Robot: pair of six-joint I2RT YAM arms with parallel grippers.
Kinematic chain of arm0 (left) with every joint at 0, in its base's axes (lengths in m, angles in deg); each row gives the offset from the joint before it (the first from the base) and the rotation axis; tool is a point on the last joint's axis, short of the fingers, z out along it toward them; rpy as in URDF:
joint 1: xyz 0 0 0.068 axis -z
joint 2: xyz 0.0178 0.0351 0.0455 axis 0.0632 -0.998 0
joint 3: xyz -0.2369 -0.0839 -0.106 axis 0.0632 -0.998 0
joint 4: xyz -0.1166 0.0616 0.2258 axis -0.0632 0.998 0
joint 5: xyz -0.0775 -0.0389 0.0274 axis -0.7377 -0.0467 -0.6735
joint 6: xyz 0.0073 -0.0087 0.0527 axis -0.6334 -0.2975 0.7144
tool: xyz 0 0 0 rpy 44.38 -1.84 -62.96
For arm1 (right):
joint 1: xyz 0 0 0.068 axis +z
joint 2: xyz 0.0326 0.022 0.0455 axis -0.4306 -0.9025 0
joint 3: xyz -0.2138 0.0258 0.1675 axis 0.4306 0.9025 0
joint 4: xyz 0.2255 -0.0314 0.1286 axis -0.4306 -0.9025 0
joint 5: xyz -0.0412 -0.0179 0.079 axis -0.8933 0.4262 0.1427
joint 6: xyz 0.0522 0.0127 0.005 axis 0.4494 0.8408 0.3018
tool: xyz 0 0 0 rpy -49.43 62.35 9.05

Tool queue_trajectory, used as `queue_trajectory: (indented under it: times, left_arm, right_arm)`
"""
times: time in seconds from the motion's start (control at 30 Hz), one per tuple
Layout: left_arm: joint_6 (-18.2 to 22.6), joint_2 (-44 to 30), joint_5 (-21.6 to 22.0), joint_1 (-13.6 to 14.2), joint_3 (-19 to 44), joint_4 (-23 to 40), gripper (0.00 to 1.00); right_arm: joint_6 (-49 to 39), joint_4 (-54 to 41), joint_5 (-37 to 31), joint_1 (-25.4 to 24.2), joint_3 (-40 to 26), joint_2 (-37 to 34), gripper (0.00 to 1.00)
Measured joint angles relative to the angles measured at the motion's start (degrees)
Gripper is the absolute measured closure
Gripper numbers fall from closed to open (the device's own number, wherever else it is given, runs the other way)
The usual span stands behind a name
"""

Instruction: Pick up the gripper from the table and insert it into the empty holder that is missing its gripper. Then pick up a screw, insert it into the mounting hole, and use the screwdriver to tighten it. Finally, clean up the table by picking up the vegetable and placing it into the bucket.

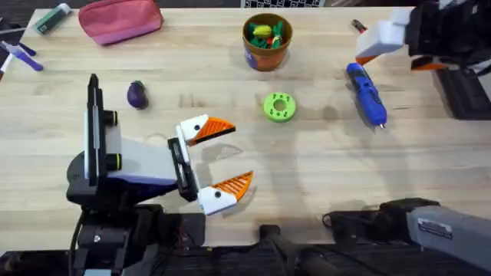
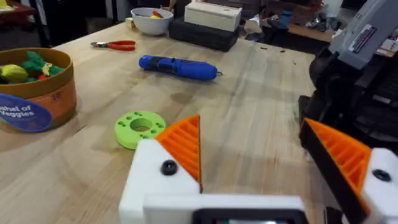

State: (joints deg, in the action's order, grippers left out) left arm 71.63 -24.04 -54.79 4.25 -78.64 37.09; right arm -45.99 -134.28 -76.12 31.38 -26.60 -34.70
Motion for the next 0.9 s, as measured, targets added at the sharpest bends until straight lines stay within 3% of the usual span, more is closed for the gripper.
queue_trajectory:
  times: [0.73, 0.77, 0.8, 0.9]
  left_arm:
    - [0.0, 0.0, 0.07, 0.0, 0.0, -0.02, 0.016]
    - [-0.08, 0.0, 0.06, 0.0, 0.0, -0.02, 0.087]
    - [-0.01, 0.0, 0.07, 0.0, 0.0, -0.04, 0.22]
    - [0.0, 0.0, 0.1, 0.0, 0.0, -0.04, 0.703]
  right_arm:
    - [0.06, 0.38, -0.2, -1.3, 0.13, -4.03, 0.008]
    - [0.06, 0.38, -0.2, -1.3, 0.13, -4.04, 0.008]
    - [0.06, 0.38, -0.2, -1.3, 0.13, -4.03, 0.008]
    - [0.06, -0.32, -0.2, -1.3, 0.13, -4.04, 0.009]
